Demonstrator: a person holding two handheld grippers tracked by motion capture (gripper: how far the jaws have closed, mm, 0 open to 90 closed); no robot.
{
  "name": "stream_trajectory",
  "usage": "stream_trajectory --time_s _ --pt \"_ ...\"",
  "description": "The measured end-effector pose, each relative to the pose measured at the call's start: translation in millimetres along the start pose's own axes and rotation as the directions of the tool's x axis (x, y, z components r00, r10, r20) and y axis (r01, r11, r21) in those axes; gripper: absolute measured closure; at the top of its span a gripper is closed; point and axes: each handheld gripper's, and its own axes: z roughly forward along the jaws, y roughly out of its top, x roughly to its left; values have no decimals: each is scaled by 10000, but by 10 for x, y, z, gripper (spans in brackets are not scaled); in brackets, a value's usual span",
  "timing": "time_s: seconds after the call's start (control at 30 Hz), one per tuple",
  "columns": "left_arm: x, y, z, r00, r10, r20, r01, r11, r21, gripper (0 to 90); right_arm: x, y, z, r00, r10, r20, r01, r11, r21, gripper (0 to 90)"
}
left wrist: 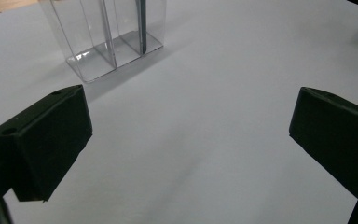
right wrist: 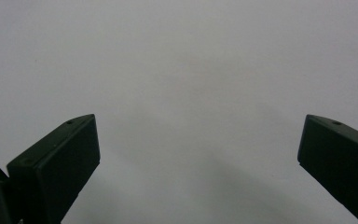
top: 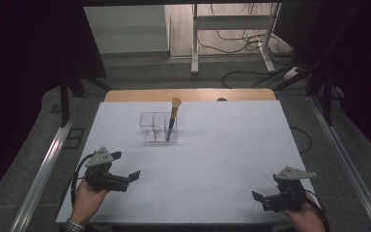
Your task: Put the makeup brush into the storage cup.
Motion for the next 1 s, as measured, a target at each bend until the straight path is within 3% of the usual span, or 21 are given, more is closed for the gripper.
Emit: stream_trajectory --time_s 1.0 --pt "33 -245 -216 9988 -77 -477 88 9997 236 0 1 -10 -4 10000 0 41 0 10000 43 0"
